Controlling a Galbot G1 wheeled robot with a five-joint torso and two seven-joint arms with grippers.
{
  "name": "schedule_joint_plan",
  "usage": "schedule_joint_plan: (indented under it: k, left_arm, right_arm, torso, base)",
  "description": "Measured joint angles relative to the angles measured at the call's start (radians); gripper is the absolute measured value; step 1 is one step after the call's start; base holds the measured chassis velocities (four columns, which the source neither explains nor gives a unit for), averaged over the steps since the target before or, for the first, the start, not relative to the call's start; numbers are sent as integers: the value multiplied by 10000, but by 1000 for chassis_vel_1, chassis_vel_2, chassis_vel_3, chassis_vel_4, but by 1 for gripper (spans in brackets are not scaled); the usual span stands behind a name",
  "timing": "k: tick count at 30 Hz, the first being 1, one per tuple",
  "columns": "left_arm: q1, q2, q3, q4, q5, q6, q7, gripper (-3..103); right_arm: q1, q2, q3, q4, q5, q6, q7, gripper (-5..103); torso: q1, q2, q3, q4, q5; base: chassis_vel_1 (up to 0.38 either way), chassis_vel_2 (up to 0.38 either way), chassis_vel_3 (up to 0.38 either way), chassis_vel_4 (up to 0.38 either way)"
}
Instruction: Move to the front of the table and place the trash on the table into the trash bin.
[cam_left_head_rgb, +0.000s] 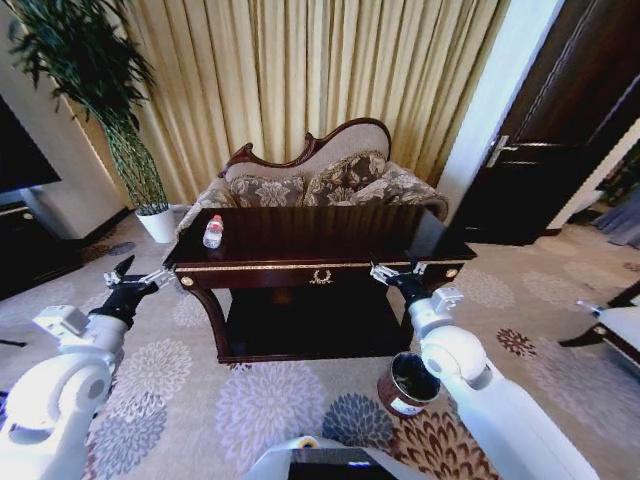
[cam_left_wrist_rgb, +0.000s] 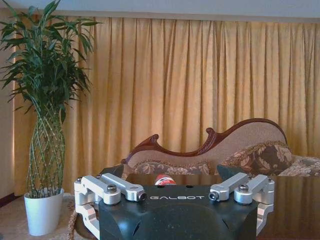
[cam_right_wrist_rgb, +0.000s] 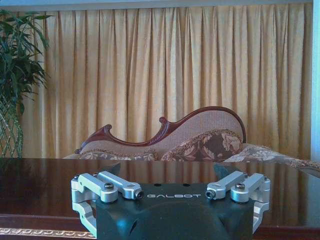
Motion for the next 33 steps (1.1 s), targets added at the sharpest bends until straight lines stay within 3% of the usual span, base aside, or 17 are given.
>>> schedule_joint_plan:
  k: [33]
  left_arm:
    - [29,-87,30,-57,11,-30,27,100]
  right_arm:
    - [-99,57,-393,64,-155,-6,-58,100]
  torso:
    - [-1,0,0,1,0]
  base:
    - [-95,94,93,-94]
